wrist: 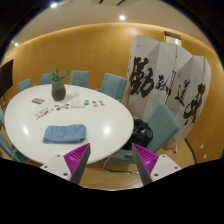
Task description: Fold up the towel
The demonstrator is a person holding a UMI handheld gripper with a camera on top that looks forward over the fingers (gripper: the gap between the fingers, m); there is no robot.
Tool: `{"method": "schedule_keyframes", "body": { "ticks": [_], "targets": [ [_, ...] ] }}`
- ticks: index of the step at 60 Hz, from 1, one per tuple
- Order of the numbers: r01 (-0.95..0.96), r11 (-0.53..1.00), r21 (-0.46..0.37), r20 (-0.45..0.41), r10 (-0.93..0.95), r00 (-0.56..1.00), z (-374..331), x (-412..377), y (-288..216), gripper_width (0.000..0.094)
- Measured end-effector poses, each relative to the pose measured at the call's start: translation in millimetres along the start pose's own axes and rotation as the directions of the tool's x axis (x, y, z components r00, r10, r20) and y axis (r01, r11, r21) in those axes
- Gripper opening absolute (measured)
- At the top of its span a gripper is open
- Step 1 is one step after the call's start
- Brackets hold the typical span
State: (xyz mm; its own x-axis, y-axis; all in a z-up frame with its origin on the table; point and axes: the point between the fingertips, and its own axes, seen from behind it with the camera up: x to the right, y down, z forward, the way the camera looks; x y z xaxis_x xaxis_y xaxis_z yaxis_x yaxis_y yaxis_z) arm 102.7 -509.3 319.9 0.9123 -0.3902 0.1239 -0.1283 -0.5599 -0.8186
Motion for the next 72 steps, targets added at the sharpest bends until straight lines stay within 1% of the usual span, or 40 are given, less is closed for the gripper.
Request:
{"method": "schedule_keyframes", "body": {
  "ticks": [9, 13, 17, 18, 25, 30, 39, 48, 58, 68, 72],
  "targets": [
    [0.015, 0.999, -0.048, -0.02, -0.016, 1.0, 2, -6, 20, 0.087],
    [0.019, 0.997, -0.068, -0.035, -0.021, 0.999, 10, -22, 36, 0.0869],
    [0.014, 0.995, -0.101, -0.031, -0.018, 0.999, 10, -36, 52, 0.0866],
    [0.011, 0.995, -0.102, -0.029, -0.014, 0.999, 12, -45, 62, 0.0865],
    [-0.001, 0.99, -0.143, -0.001, 0.001, 1.0, 19, -99, 97, 0.0859],
    [0.02, 0.985, -0.173, 0.036, -0.014, 0.999, 27, -148, 124, 0.0863],
    [0.024, 0.978, -0.209, 0.134, 0.004, 0.991, 51, -264, 154, 0.0874],
    [0.027, 0.982, -0.185, 0.257, 0.022, 0.966, 87, -380, 143, 0.0873],
    [0.074, 0.99, -0.117, 0.339, -0.031, 0.94, 160, -470, 110, 0.0872],
    [0.146, 0.987, -0.062, 0.334, -0.117, 0.935, 248, -519, 83, 0.0872],
    [0.177, 0.982, -0.066, 0.322, -0.148, 0.935, 279, -526, 81, 0.0873]
  ]
}}
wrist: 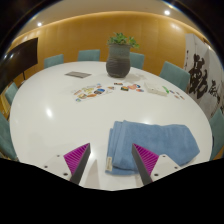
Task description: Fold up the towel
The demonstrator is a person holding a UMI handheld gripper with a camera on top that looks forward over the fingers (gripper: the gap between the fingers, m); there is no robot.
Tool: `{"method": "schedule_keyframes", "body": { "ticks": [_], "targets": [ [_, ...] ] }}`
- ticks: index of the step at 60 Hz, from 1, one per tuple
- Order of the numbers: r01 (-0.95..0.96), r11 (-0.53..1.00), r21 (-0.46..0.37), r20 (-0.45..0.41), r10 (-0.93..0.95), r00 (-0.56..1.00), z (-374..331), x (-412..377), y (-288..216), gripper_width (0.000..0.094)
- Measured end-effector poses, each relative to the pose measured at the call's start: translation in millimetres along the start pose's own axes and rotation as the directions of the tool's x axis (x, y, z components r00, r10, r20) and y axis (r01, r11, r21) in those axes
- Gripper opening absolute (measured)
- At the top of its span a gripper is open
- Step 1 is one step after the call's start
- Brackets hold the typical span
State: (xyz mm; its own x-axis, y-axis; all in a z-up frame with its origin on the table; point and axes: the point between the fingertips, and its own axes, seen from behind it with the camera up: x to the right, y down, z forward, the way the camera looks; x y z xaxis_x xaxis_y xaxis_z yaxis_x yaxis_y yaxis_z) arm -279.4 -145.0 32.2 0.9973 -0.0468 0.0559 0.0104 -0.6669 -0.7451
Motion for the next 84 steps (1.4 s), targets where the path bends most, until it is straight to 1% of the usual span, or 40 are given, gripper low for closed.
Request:
{"method": "schedule_keyframes", "body": {
  "ticks": [5, 9, 10, 12, 14, 15, 17, 20, 22, 23, 25, 30, 32, 35, 40, 43, 47, 50, 53, 56, 59, 66, 68, 70, 74, 77, 84],
  "targets": [
    [-0.001, 1.0, -0.01, -0.025, 0.001, 1.0, 34, 9, -3, 0.0872],
    [-0.012, 0.999, -0.036, -0.04, 0.011, 0.999, 55, 16, 4, 0.0865],
    [-0.015, 0.999, -0.044, -0.036, 0.013, 0.999, 59, 18, 6, 0.0875],
    [-0.036, 0.999, -0.014, -0.03, 0.036, 0.999, 63, 18, -2, 0.0833],
    [-0.031, 0.999, -0.014, -0.041, 0.031, 0.999, 68, 20, -3, 0.076],
    [-0.021, 1.0, -0.008, -0.042, 0.02, 0.999, 69, 21, -5, 0.0694],
    [0.004, 1.0, -0.007, -0.047, -0.004, 0.999, 70, 23, -6, 0.0503],
    [0.029, 1.0, 0.001, -0.064, -0.029, 0.998, 72, 28, -9, 0.0284],
    [0.049, 0.999, 0.006, -0.09, -0.048, 0.995, 74, 34, -10, 0.0147],
    [0.058, 0.998, 0.008, -0.1, -0.057, 0.993, 74, 35, -11, 0.0121],
    [0.066, 0.998, 0.012, -0.101, -0.065, 0.993, 76, 36, -11, 0.0099],
    [0.104, 0.995, -0.006, -0.099, -0.104, 0.99, 77, 34, -11, 0.007],
    [0.087, 0.996, -0.012, -0.082, -0.088, 0.993, 74, 31, -12, 0.0065],
    [0.036, 0.999, -0.022, -0.031, -0.037, 0.999, 71, 22, -12, 0.006],
    [-0.035, 0.999, -0.01, 0.073, 0.035, 0.997, 49, -6, -29, 0.0061],
    [-0.098, 0.995, 0.012, 0.151, 0.095, 0.984, 25, -35, -51, 0.006],
    [-0.185, 0.982, 0.047, 0.255, 0.167, 0.953, -5, -51, -84, 0.0061],
    [-0.236, 0.969, 0.076, 0.297, 0.204, 0.933, -25, -50, -107, 0.0061],
    [-0.273, 0.957, 0.096, 0.304, 0.233, 0.924, -37, -42, -123, 0.0063],
    [-0.29, 0.952, 0.1, 0.276, 0.254, 0.927, -37, -20, -125, 0.0065],
    [-0.291, 0.952, 0.093, 0.225, 0.265, 0.938, -27, 6, -115, 0.0074],
    [-0.211, 0.977, 0.033, 0.066, 0.209, 0.976, 13, 72, -65, 0.0224],
    [-0.19, 0.982, -0.001, 0.004, 0.19, 0.982, 19, 92, -49, 0.036],
    [-0.175, 0.984, -0.029, -0.048, 0.174, 0.984, 19, 109, -39, 0.0536],
    [-0.153, 0.988, -0.024, -0.104, 0.15, 0.983, 7, 135, -36, 0.0887],
    [-0.144, 0.99, -0.001, -0.116, 0.143, 0.983, -7, 140, -41, 0.0842],
    [-0.14, 0.989, 0.036, -0.138, 0.144, 0.98, -52, 133, -53, 0.0855]
  ]
}}
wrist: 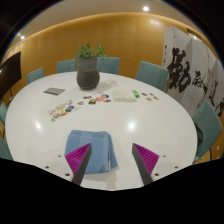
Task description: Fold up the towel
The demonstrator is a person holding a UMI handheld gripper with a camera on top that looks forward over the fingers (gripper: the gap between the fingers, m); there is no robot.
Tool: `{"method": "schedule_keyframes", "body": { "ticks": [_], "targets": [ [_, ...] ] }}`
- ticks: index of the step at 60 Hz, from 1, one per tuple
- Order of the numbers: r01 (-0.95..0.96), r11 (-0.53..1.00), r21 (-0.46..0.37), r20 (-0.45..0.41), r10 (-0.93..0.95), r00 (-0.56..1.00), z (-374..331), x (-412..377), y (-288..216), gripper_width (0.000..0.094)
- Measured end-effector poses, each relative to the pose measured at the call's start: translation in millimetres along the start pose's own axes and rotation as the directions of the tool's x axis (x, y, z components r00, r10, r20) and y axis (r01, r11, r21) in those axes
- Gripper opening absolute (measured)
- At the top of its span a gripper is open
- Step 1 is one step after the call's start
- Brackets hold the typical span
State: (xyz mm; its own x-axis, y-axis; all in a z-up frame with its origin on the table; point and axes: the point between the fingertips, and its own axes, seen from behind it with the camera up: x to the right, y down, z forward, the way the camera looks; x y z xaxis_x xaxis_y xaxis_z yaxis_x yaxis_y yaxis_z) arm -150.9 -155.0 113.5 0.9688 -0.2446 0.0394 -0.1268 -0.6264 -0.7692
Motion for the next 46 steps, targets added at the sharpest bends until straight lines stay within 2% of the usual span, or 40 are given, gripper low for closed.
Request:
{"method": "schedule_keyframes", "body": {
  "ticks": [25, 46],
  "targets": [
    [-0.012, 0.999, 0.038, -0.036, 0.013, 0.999, -181, -43, 10, 0.087],
    [-0.008, 0.999, 0.051, -0.052, 0.011, 0.999, -236, -59, 33, 0.0866]
  ]
}}
